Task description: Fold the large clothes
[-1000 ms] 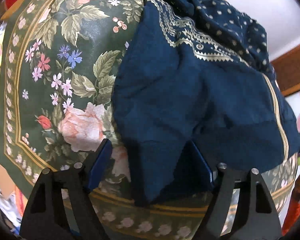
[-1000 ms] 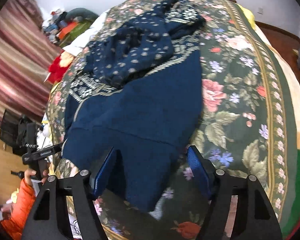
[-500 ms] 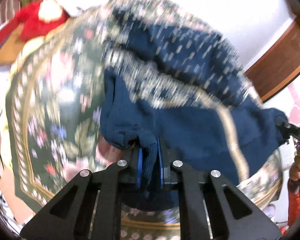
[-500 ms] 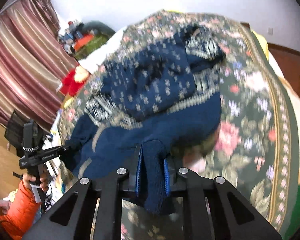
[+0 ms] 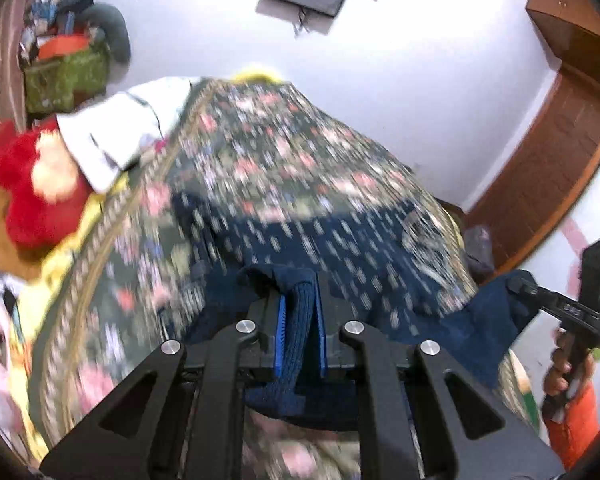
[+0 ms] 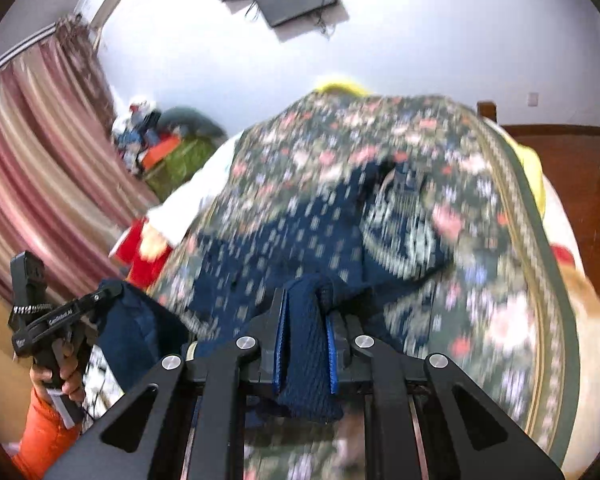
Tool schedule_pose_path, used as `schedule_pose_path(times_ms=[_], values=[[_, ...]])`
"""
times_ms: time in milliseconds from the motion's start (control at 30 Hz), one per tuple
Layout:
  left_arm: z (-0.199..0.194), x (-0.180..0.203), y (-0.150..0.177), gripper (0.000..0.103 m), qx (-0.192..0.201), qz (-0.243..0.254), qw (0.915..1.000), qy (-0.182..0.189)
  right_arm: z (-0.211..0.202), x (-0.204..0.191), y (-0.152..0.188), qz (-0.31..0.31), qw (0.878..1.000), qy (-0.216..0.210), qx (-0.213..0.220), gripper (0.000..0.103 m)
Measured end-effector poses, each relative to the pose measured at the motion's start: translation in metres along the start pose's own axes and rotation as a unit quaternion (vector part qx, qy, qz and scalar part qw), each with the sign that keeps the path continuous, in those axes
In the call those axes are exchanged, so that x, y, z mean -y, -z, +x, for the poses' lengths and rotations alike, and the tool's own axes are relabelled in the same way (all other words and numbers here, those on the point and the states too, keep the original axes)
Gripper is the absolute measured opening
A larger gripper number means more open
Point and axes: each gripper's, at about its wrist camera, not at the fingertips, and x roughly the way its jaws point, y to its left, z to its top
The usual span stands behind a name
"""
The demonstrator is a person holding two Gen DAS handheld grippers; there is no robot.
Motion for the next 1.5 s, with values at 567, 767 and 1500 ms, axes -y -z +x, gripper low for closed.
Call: schedule_pose_path(times_ms=[567,767,1500], values=[[0.206,-0.129,-0.028,0.016,-0.097,-0.108,0.9813,-0.126,0.197,0.087,-0.077,0.05,0.991,0.109,-0.054,0.014],[0.184,-0.129,-0.047,0.022,-0.12,-0.106,0.983,-0.091,0.169,0.112,-0.096,0.13,0.987,0.022,-0.088,0.014],[0.141,-0.024,-0.017,0.074,-0.149,0.106,0.9768,-0.112,0.143,0.011,-0.013,-0.139,0.974,0.075,-0.165,0.014]])
